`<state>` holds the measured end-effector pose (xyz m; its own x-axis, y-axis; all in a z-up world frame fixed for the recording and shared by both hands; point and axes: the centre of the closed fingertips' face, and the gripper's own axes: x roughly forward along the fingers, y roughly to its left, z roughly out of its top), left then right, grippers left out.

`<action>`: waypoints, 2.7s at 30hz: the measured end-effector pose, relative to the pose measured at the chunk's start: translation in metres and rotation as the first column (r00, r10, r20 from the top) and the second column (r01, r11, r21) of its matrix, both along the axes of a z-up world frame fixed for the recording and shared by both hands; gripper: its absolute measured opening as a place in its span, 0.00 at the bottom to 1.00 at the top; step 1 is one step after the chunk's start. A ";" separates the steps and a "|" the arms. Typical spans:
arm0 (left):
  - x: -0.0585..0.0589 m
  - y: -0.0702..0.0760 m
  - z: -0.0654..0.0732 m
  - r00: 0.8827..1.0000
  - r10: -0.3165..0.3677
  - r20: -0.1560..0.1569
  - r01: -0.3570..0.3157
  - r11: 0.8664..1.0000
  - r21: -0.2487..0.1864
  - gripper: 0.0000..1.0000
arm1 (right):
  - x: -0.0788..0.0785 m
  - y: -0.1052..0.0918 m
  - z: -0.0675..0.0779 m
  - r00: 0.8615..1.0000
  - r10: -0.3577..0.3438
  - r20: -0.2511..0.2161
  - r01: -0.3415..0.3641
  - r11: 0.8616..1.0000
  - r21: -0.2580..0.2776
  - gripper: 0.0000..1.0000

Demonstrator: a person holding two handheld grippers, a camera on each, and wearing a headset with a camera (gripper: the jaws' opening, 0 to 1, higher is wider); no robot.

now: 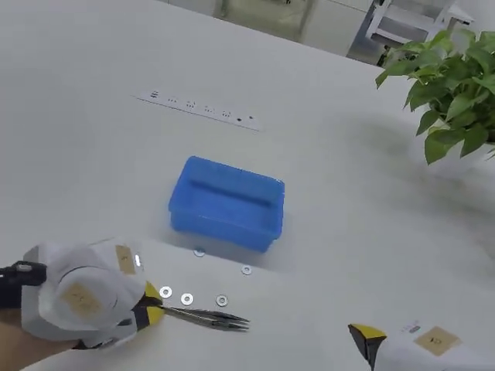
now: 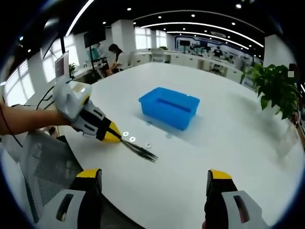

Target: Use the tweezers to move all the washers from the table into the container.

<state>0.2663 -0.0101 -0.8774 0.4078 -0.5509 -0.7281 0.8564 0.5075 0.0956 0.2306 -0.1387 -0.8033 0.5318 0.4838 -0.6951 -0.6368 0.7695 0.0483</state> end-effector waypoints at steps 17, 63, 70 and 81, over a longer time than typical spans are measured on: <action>-0.026 -0.022 0.050 0.984 -0.119 0.133 0.119 0.993 0.005 0.00 | -0.010 0.034 0.020 0.986 0.150 0.068 -0.150 0.989 -0.004 0.83; -0.076 -0.036 0.218 0.966 -0.202 0.164 0.246 0.915 -0.321 0.00 | -0.033 0.130 0.080 0.828 0.552 0.100 -0.559 0.797 0.227 0.14; -0.058 -0.030 0.220 0.960 -0.230 0.161 0.269 0.921 -0.283 0.00 | -0.022 0.125 0.085 0.826 0.549 0.124 -0.563 0.804 0.191 0.13; -0.054 -0.031 0.225 0.945 -0.300 0.131 0.327 0.898 -0.296 0.00 | -0.011 0.128 0.095 0.777 0.606 0.171 -0.627 0.771 0.117 0.15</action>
<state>0.2126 -0.0410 -0.6529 0.2263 -0.8519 -0.4723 0.9720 0.2290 0.0526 0.2194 -0.0109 -0.7081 0.1527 0.8326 -0.5324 -0.9799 0.1976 0.0280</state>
